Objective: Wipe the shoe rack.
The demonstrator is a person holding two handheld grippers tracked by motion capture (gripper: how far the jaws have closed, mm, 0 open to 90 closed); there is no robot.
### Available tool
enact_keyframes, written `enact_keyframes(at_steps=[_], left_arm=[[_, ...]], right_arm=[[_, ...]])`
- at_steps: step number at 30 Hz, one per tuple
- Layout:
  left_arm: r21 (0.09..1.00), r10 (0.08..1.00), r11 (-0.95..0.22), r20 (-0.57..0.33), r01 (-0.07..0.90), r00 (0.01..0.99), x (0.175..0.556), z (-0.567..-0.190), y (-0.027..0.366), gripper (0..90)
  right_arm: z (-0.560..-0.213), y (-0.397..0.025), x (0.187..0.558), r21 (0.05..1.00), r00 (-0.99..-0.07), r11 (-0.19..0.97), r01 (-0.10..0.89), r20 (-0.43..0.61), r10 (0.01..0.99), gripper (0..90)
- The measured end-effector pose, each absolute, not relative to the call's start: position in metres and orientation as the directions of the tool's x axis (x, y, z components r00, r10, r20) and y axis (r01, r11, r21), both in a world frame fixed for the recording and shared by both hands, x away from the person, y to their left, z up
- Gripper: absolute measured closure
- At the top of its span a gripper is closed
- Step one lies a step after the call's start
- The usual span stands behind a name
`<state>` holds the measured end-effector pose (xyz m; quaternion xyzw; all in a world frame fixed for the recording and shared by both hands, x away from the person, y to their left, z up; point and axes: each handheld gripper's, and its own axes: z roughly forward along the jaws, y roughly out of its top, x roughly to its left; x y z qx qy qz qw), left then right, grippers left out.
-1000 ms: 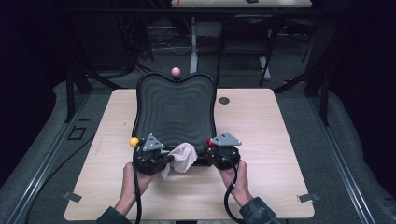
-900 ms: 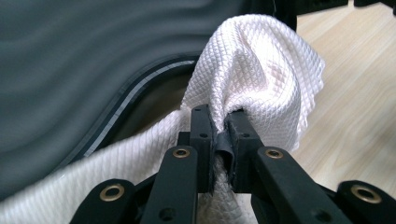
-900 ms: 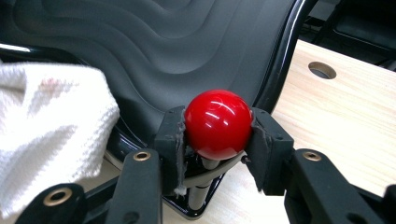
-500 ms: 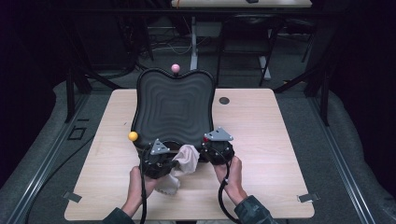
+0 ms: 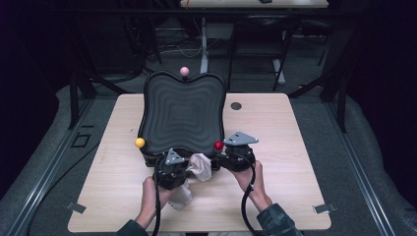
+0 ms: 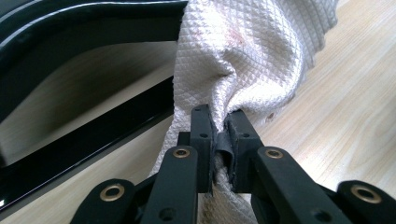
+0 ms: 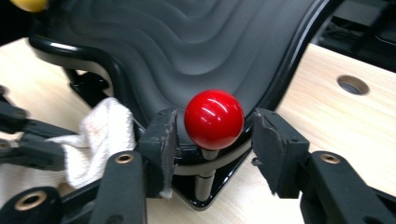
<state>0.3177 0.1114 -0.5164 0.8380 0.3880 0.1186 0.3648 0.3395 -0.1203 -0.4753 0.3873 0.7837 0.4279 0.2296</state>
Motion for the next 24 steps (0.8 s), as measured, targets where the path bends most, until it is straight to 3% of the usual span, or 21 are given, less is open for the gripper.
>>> enact_keyframes(at_steps=[6,24], left_arm=[[0.697,0.729,-0.443,-0.087,0.564,0.679,0.318,-0.523,0.102,83.1],[0.658,0.730,-0.476,-0.074,0.583,0.679,0.328,-0.555,0.076,83.1]], right_arm=[[-0.476,-0.117,0.338,0.846,-0.580,0.349,0.403,-0.059,0.812,59.0],[-0.479,-0.118,0.339,0.843,-0.579,0.347,0.411,-0.053,0.814,59.3]])
